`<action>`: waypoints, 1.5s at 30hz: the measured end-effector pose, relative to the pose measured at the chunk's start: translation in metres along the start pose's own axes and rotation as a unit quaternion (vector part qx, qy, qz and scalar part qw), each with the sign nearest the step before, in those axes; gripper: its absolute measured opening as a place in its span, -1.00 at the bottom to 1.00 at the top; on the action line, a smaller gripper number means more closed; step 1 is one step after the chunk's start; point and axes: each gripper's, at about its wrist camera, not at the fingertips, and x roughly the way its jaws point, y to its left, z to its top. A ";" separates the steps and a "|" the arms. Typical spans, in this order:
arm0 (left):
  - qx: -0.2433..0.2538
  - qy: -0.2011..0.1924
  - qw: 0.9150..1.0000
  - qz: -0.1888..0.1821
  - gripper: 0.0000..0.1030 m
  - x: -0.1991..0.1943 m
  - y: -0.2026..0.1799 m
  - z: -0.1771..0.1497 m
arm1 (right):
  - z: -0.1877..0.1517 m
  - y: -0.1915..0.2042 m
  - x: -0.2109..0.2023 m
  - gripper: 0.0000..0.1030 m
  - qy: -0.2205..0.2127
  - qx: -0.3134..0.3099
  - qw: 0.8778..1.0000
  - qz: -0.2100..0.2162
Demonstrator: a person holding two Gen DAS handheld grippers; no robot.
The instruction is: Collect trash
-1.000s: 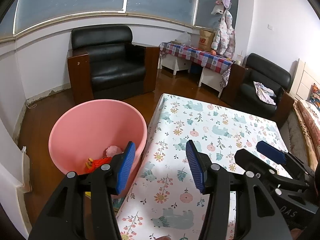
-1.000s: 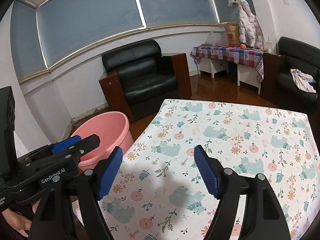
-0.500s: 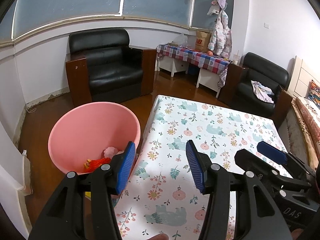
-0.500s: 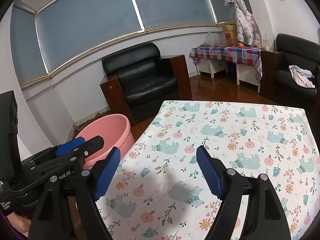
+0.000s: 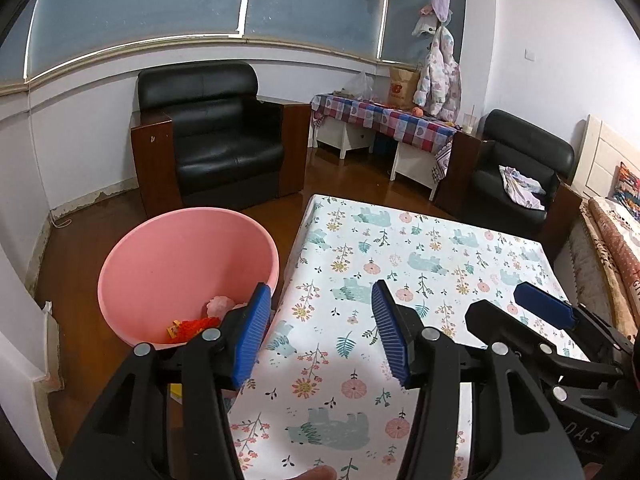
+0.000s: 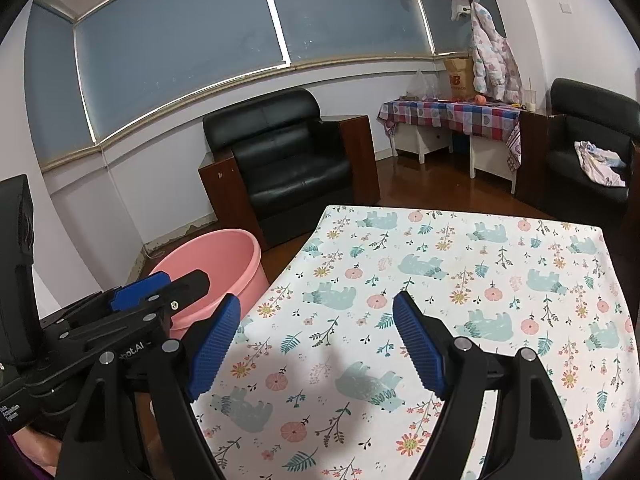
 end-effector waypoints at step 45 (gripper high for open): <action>-0.016 -0.008 1.000 0.016 0.03 0.000 0.019 -0.002 | -0.006 0.005 0.010 0.50 0.011 -0.019 1.000 -0.009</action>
